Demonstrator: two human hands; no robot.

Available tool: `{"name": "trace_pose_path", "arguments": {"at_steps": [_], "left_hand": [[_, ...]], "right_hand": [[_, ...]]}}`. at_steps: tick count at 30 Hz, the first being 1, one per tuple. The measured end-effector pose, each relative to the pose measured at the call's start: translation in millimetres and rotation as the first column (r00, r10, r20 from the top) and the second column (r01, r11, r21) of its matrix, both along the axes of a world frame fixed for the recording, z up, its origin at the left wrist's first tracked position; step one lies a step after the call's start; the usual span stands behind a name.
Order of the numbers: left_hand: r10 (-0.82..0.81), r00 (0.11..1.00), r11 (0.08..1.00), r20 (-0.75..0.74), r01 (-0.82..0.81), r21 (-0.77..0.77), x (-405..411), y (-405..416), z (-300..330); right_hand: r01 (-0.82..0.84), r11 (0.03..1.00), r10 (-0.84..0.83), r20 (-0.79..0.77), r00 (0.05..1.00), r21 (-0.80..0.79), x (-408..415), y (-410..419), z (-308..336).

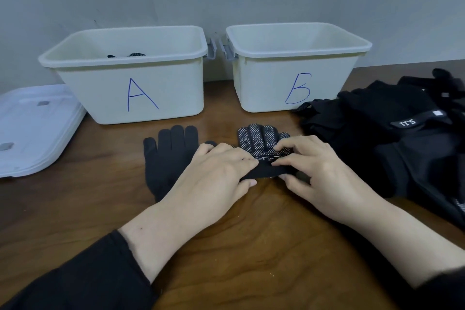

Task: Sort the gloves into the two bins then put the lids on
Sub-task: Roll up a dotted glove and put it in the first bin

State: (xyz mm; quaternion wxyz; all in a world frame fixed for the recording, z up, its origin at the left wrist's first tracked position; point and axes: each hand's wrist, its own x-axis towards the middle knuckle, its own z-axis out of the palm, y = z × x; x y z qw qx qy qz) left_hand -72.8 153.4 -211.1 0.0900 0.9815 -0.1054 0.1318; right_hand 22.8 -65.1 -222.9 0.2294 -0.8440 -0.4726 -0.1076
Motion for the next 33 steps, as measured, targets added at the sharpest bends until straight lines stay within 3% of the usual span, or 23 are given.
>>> {"name": "trace_pose_path", "arguments": {"at_steps": [4,10,13,18,25,33], "left_hand": [[0.02,0.999,0.998,0.046,-0.017,-0.065,-3.4,0.2,5.0],[0.073,0.997,0.979,0.0,-0.072,-0.193,-7.3,0.8,6.3],[0.126,0.99,0.92,-0.057,-0.138,-0.366,-3.8,0.8,7.3],[0.188,0.973,0.831,-0.132,-0.229,-0.507,6.4,1.4,10.8],[0.241,0.958,0.813,-0.154,-0.286,-0.507,13.6,5.1,9.5],[0.297,0.943,0.797,-0.152,-0.333,-0.504,13.9,9.1,10.0]], "right_hand": [[-0.036,0.999,0.037,-0.019,0.999,0.024,-5.3,1.6,3.8],[0.032,0.995,-0.016,-0.153,0.988,0.097,-8.3,-0.5,10.6],[0.054,0.99,-0.022,-0.237,0.971,0.128,-7.9,0.9,9.7],[0.166,0.964,-0.053,-0.457,0.888,0.209,-1.2,8.3,6.3],[0.245,0.939,-0.133,-0.403,0.905,0.24,5.0,18.3,2.6],[0.234,0.961,-0.217,-0.123,0.968,0.144,8.5,20.2,-1.7]]}}
